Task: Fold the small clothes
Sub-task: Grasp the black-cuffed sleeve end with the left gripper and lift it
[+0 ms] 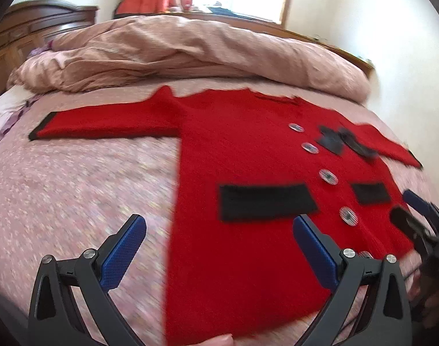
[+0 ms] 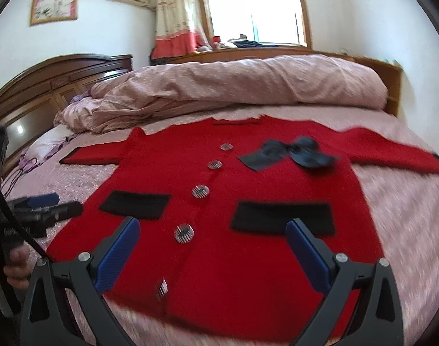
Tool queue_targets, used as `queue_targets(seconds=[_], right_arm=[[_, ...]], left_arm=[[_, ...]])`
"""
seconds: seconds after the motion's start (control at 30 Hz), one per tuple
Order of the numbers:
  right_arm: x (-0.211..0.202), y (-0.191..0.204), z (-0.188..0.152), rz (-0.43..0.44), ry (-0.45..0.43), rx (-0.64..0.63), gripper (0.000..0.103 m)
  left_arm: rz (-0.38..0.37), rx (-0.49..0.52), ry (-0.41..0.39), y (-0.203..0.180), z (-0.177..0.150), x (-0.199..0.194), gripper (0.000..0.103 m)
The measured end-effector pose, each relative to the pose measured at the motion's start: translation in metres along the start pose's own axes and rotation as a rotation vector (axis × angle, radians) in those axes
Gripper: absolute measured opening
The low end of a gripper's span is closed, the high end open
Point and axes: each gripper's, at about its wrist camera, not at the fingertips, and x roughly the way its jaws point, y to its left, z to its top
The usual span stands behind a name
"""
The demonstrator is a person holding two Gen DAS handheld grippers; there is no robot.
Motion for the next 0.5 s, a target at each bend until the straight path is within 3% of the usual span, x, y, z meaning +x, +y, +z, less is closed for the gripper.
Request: queue_targets(seconds=[0.27, 0.5], right_arm=[[0.048, 0.033, 0.035, 0.061, -0.026, -0.063, 0.103], [0.085, 0.040, 0.056, 0.098, -0.012, -0.072, 0.103]], left_arm=[[0.130, -0.133, 0.102, 0.094, 0.041, 0.040, 0.099], [0.208, -0.401, 0.099, 0.206, 0.063, 0.061, 0.098]])
